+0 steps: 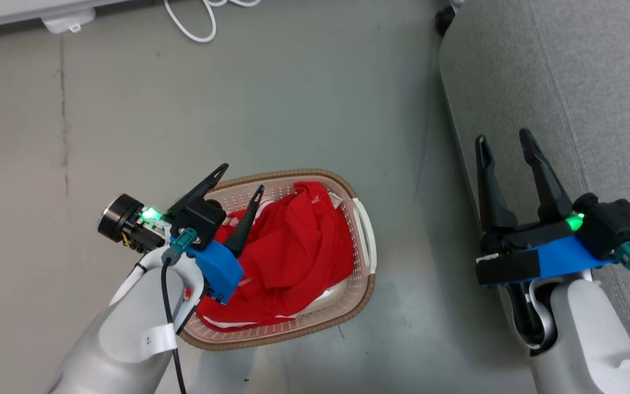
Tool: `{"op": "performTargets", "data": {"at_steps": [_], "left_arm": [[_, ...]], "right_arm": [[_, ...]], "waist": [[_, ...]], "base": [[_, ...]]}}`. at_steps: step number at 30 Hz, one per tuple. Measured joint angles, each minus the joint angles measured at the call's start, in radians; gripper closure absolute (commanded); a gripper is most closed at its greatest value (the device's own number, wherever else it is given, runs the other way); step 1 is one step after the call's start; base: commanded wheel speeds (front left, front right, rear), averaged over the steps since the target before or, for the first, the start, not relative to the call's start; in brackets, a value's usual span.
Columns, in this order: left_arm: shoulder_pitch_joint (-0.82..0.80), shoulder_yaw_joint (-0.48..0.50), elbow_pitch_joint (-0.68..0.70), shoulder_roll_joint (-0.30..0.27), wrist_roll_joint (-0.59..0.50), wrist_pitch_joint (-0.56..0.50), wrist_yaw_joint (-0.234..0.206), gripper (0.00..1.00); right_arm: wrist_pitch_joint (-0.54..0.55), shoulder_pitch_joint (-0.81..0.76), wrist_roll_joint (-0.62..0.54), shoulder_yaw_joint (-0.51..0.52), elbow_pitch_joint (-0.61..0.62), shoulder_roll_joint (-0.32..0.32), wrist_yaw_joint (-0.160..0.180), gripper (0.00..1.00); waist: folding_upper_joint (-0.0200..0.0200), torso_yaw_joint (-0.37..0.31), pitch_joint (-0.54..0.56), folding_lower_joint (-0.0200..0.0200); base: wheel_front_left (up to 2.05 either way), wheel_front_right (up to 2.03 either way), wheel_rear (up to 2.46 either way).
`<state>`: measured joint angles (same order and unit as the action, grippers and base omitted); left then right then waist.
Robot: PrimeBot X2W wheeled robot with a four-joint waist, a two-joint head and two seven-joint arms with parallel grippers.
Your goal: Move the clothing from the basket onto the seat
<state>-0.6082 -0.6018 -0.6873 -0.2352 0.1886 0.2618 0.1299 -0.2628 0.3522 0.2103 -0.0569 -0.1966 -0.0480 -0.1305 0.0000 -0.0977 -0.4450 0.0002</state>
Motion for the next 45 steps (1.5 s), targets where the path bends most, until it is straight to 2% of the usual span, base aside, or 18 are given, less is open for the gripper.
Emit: {"op": "performTargets", "data": {"at_steps": [10, 27, 33, 45], "left_arm": [[-0.158, -0.229, -0.173, -0.028, 0.074, 0.000, 0.000, 0.00], [-0.365, -0.606, -0.402, -0.028, 0.236, -0.001, 0.000, 0.00], [-0.399, -0.666, -0.432, -0.050, 0.272, -0.014, 0.000, 0.00], [-0.461, -0.677, -0.451, -0.077, 0.246, -0.106, 0.000, 0.00]], "right_arm": [[0.000, 0.089, 0.018, -0.027, 0.031, 0.000, 0.000, 0.00], [0.000, 0.155, 0.002, -0.036, 0.084, -0.001, 0.000, 0.00], [0.000, 0.163, 0.002, -0.040, 0.107, -0.001, 0.000, 0.00], [0.000, 0.176, 0.004, -0.044, 0.157, -0.001, 0.000, 0.00]], "waist": [[0.0000, -0.044, -0.165, 0.0000], [0.0000, -0.094, -0.399, 0.0000], [-0.0001, -0.105, -0.455, 0.0000], [0.0000, -0.123, -0.584, 0.0000]], "base": [[0.00, 0.00, 0.00], [0.00, 0.00, 0.00], [0.00, 0.00, 0.00], [0.00, 0.00, 0.00]]}}
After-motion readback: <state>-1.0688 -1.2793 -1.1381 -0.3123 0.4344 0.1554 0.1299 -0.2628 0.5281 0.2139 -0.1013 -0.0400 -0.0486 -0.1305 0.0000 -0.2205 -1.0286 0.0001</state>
